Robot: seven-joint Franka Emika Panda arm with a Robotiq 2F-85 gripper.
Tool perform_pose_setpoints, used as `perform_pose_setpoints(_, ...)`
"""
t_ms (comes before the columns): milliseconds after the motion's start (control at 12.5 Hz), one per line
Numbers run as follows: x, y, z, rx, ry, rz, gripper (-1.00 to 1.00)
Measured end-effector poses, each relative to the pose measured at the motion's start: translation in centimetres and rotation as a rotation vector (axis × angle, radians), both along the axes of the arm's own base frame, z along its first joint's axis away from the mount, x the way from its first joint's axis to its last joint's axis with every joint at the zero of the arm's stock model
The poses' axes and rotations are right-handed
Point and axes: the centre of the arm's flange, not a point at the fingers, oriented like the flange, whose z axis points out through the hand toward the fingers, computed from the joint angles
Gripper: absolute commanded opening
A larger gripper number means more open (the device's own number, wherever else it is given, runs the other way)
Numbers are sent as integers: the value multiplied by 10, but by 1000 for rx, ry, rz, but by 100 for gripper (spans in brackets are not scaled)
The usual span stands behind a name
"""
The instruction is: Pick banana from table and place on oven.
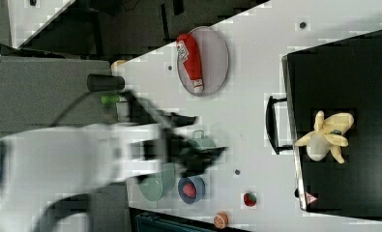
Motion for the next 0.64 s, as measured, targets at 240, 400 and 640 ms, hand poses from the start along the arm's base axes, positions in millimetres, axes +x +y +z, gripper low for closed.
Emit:
perform_pose_setpoints(240,1,88,59,-5,-82,-95,100)
perform_pose_setpoints(400,6,149,71,10,-88,-157,100)
perform_pose_setpoints(640,14,230,65,-26,-50,-164,100)
